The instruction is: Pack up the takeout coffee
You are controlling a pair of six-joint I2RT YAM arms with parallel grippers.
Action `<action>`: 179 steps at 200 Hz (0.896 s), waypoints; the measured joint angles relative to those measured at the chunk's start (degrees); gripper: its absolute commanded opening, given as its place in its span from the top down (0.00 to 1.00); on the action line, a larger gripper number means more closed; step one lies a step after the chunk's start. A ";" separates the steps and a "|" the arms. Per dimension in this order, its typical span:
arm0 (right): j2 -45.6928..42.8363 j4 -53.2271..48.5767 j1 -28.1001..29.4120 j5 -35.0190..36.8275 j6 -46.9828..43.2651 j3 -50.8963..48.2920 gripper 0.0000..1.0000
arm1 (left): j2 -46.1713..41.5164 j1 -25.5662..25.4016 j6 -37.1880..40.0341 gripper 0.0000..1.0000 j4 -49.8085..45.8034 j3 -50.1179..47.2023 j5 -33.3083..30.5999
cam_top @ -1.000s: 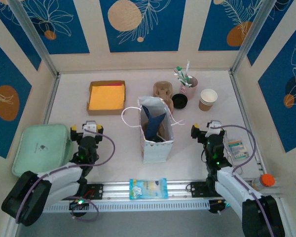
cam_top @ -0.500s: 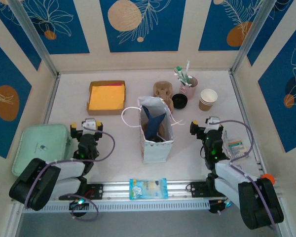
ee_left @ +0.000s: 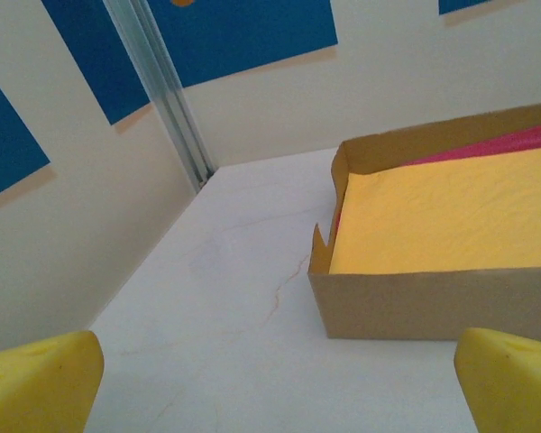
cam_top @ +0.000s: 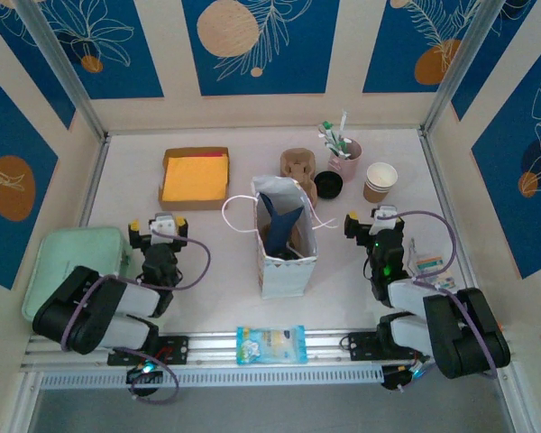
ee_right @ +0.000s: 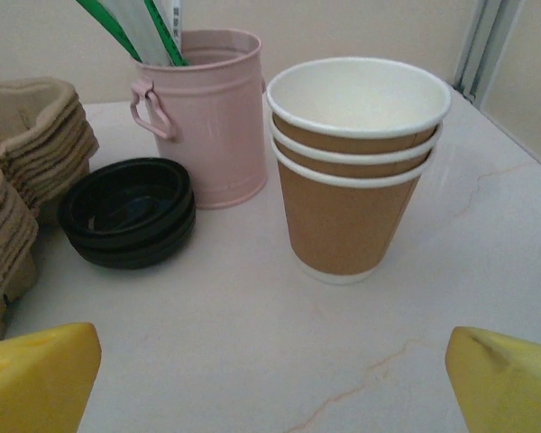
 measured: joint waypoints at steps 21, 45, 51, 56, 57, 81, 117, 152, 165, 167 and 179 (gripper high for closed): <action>0.42 1.44 -0.35 -0.24 -0.17 0.00 0.01 | 0.33 0.15 0.00 0.00 1.51 0.00 0.15; 1.33 2.80 -0.83 -0.44 -0.17 0.02 0.01 | 0.39 0.63 -0.02 0.01 2.05 0.00 0.35; 1.62 3.15 -0.92 -0.48 -0.17 0.02 0.01 | 0.39 0.66 -0.02 0.00 2.10 0.00 0.37; 1.86 3.43 -0.92 -0.50 -0.17 0.02 0.01 | 0.39 0.72 -0.02 0.00 2.14 0.00 0.44; 1.95 3.52 -0.94 -0.52 -0.17 0.02 0.01 | 0.39 0.72 -0.02 0.00 2.14 0.00 0.46; 2.89 4.37 -1.14 -0.90 -0.17 0.02 0.01 | 0.39 1.01 -0.04 0.00 2.25 0.00 0.55; 3.06 4.79 -1.22 -1.57 -0.17 0.02 0.01 | 0.39 1.42 -0.09 0.00 2.27 0.00 0.72; 4.04 5.95 -2.03 -2.82 -0.15 0.02 0.01 | 0.61 1.92 -0.26 0.00 2.29 0.00 1.18; 7.23 9.55 -2.84 -3.58 -0.15 0.07 0.01 | 0.70 1.99 -0.26 0.00 2.29 0.00 1.64; 8.15 10.69 -2.97 -3.74 -0.17 0.07 0.01 | 0.70 1.99 -0.26 0.00 2.29 0.00 1.64; 15.02 15.93 -3.74 -5.01 -0.42 0.55 0.01 | 0.70 2.03 -0.26 0.00 2.32 0.00 1.84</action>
